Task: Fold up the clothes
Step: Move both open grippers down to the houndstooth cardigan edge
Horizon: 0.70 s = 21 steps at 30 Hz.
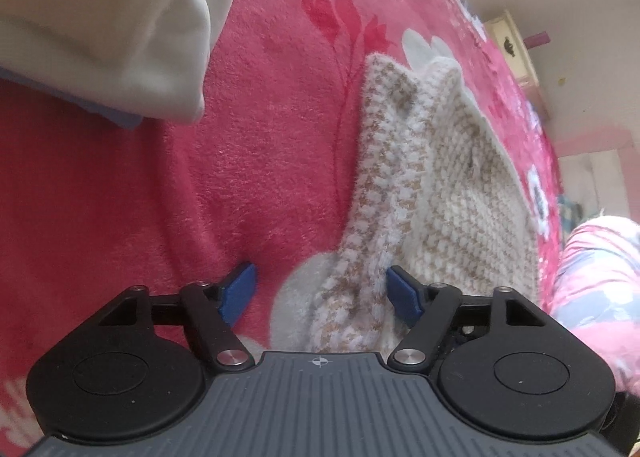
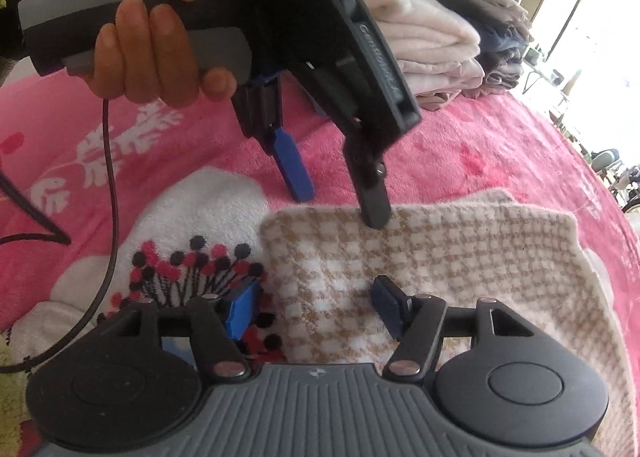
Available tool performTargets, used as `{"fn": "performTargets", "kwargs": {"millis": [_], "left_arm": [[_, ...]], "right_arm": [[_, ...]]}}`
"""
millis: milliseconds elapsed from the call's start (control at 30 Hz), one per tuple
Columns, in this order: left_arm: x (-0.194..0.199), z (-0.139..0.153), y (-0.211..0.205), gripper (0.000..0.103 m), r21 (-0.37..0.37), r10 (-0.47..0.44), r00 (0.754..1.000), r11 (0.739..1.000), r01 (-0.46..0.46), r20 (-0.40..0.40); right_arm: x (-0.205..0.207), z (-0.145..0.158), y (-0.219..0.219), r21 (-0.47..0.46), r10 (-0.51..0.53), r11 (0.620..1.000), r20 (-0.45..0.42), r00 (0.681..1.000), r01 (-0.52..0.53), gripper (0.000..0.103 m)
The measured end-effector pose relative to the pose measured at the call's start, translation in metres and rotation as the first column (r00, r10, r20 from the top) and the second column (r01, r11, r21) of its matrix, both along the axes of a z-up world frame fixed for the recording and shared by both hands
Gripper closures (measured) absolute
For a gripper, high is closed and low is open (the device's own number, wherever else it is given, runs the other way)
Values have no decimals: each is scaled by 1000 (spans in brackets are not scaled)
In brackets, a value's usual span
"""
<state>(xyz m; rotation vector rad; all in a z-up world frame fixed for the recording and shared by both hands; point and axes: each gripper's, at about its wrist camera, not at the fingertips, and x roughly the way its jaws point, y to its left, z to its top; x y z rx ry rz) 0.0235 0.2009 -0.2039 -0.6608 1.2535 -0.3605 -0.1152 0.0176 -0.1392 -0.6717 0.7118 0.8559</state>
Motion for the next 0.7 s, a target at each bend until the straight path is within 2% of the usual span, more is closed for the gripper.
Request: {"fn": "performTargets", "kwargs": {"millis": [67,200,400,533,700], "left_arm": [[-1,-2,1,23,-32,12,1000,999,-12,4],[-4,-4,-3,23,-101,7,1000,995,-8,-12],[-6,-11,-20,23,-155,-48,997,987,38,-62],[-6,-11,-24,22,-177,-40,995,984,22,-96],[-6,-5,-20,21,-268,-27,990,963,-11,-136]], "right_arm": [[0,-2,2,-5,-6,1000,7,1000,6,36],[-2,-4,3,-10,-15,1000,27,1000,15,36],[-4,-2,0,-12,-47,999,49,998,48,36],[-3,-2,0,-14,-57,998,57,997,58,36],[-5,-1,5,-16,-63,998,91,994,65,36]]}}
